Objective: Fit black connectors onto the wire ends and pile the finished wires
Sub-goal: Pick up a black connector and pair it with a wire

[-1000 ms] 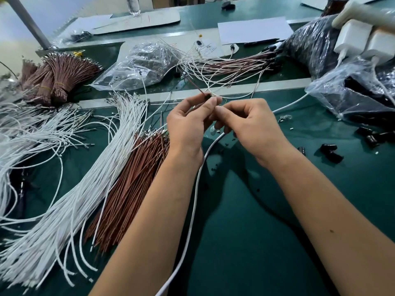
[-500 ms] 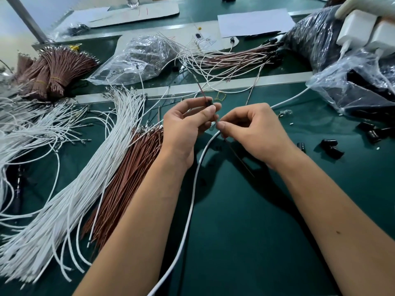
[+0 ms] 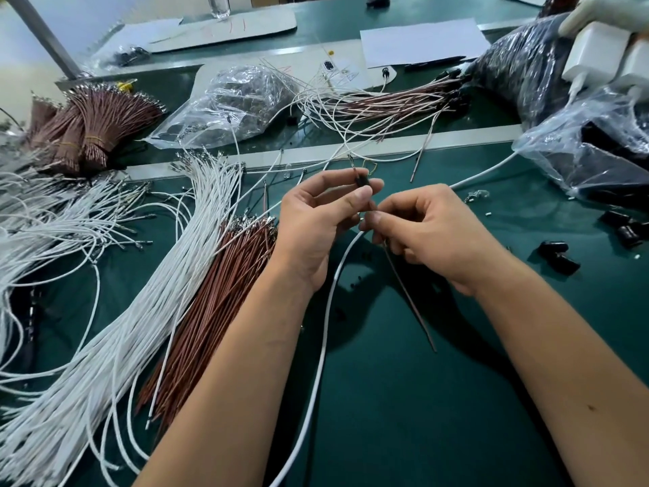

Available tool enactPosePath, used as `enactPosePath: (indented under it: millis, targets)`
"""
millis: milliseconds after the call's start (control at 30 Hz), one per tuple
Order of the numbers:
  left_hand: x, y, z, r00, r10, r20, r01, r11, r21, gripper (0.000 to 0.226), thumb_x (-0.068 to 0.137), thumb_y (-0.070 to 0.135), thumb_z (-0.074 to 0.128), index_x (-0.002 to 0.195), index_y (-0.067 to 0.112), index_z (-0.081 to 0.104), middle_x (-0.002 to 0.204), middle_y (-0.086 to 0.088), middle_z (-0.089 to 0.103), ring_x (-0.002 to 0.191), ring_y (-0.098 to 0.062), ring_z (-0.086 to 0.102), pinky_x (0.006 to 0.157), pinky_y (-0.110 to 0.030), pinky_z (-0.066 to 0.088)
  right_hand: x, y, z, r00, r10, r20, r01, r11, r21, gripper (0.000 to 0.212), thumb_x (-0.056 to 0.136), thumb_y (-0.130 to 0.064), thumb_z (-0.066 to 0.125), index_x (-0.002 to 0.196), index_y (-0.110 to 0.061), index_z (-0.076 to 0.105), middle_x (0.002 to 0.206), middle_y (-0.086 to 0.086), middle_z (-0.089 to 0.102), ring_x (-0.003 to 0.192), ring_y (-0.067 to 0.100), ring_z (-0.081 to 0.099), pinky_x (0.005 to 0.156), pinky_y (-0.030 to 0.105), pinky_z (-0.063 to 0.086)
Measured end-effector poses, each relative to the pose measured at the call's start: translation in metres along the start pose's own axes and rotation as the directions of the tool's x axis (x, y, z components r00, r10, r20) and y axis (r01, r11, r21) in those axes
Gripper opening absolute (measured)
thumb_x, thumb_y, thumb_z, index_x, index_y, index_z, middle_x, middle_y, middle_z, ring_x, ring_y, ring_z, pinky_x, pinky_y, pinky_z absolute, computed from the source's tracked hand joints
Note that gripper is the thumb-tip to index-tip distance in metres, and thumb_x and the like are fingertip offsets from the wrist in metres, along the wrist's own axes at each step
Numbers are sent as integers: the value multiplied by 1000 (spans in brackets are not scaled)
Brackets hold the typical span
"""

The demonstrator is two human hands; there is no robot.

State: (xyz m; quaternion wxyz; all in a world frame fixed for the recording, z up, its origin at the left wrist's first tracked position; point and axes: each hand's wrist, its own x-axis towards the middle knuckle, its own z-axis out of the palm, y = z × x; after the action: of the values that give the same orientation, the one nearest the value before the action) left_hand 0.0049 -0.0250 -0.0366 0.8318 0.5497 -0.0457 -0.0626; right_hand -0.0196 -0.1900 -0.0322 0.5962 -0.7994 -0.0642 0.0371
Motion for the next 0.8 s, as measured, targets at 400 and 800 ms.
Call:
enactPosePath:
  millis: [400, 800]
  targets:
    - [0, 3, 1, 1000, 14, -14, -14, 1000, -4, 17, 85, -5, 72, 94, 9, 70, 100, -17, 77, 78, -18, 70, 71, -26, 56, 1, 2, -1, 1000, -27, 2, 27, 999, -36, 13, 93, -20, 75, 81, -18, 80, 69, 17, 67, 54, 12, 50, 47, 20, 38]
    - [-3, 4, 6, 999, 17, -32, -19, 999, -49, 17, 83, -10, 71, 93, 4, 71, 92, -14, 77, 75, -19, 72, 70, -25, 57, 2, 4, 3, 974, -143, -174, 138, 990, -37, 10, 91, -21, 79, 81, -17, 79, 66, 10, 69, 55, 6, 52, 50, 16, 41]
